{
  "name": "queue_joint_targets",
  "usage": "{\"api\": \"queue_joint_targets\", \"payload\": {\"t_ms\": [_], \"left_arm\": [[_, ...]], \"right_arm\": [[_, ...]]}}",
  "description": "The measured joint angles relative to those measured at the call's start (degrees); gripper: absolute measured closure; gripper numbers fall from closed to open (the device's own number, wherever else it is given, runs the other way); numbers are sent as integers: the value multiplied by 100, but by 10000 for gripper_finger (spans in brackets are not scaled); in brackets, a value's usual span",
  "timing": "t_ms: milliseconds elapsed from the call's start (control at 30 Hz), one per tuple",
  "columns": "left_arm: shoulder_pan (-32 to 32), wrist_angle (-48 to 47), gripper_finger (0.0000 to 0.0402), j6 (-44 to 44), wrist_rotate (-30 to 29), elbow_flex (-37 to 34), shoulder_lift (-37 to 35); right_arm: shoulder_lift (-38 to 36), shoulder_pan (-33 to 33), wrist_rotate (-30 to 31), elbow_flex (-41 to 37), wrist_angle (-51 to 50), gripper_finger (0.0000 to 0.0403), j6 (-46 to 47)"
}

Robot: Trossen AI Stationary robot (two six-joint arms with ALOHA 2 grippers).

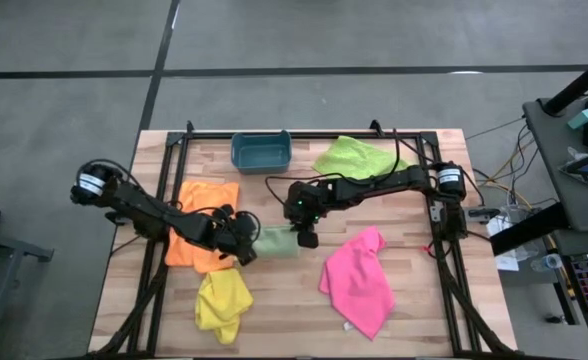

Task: Fold microfiber towels
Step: Fold the blue towel

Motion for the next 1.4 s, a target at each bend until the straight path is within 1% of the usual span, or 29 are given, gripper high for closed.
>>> {"api": "queue_joint_targets", "payload": {"t_ms": [133,200,333,500,833,933,1033,1167,1267,1400], "left_arm": [[14,192,401,-6,-26,-136,0],[25,307,401,-8,-25,-167,0],[36,434,401,-14,-142,-170,0],[86,442,402,-318,-713,-180,0],[259,902,400,-495,-791,-242,118],[305,931,382,-611,-791,-240,256],[339,1028,351,-619,-793,-242,438],[379,1021,308,-752,-789,-222,588],[377,977,284,-764,-758,-221,582],[377,972,264,-660,-725,-196,436]], "right_arm": [[0,0,-2,-73,1,384,-24],[0,2,-4,-99,14,391,-62],[0,13,-2,-173,16,394,-69],[2,13,185,-347,138,394,-60],[4,26,320,-468,188,394,-67],[4,27,408,-546,187,394,-66],[4,26,596,-615,195,394,-102],[6,26,603,-620,190,394,-135],[4,26,603,-590,138,394,-146],[-49,26,610,-531,13,394,-152]]}}
